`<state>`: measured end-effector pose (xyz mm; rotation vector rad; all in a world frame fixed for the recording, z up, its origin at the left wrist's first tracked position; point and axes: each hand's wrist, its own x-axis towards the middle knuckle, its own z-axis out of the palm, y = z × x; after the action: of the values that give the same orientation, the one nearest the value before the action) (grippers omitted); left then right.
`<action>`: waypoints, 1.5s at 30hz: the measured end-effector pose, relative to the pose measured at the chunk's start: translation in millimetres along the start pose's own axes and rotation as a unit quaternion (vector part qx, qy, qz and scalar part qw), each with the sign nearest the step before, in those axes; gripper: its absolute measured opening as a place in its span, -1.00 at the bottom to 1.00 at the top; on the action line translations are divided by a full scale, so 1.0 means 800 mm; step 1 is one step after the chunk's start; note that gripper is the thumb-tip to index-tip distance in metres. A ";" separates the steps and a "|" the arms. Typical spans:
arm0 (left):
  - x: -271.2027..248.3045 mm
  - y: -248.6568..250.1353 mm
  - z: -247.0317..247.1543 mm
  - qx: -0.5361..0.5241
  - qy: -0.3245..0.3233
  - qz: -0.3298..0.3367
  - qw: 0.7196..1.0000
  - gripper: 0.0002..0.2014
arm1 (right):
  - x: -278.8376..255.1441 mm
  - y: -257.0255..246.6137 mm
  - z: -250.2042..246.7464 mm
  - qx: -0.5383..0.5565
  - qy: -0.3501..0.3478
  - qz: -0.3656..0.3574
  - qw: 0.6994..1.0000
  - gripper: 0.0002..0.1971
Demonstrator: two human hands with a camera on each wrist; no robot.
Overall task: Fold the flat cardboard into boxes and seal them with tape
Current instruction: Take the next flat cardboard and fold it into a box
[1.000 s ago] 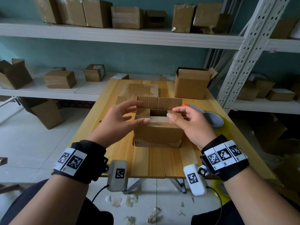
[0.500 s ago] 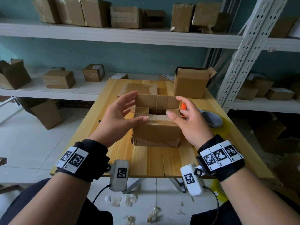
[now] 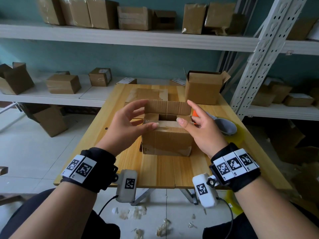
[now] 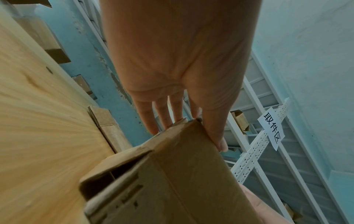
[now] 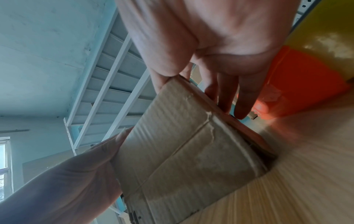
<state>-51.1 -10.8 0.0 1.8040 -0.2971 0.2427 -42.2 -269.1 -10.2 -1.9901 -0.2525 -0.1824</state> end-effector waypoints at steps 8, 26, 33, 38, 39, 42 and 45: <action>0.001 0.001 0.002 -0.011 0.009 0.003 1.000 -0.05 | 0.002 0.002 0.002 0.010 0.010 -0.009 1.000 -0.31; 0.001 -0.003 0.003 -0.035 0.000 -0.008 0.999 -0.36 | -0.006 -0.010 0.000 -0.004 0.011 0.004 1.000 -0.45; 0.000 -0.008 0.005 -0.030 0.002 0.001 1.000 -0.50 | -0.007 -0.013 0.000 -0.022 0.020 0.008 1.000 -0.67; 0.000 -0.011 0.006 0.024 0.015 0.016 0.999 -0.63 | -0.007 -0.010 -0.002 -0.030 0.016 0.009 0.999 -0.75; 0.000 -0.010 0.007 0.033 0.013 0.019 0.999 -0.66 | -0.007 -0.011 -0.002 -0.032 0.017 0.008 0.999 -0.76; -0.001 -0.009 0.009 0.052 0.006 0.022 0.998 -0.75 | -0.007 -0.012 -0.001 -0.034 0.018 0.007 0.999 -0.78; -0.001 -0.006 0.008 0.074 0.009 0.025 0.997 -0.70 | -0.008 -0.013 -0.002 -0.039 0.018 0.003 0.999 -0.80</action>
<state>-50.0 -15.6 -6.2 1.9400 -0.3195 0.3238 -50.7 -266.7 -2.0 -2.0627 -0.2197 -0.2268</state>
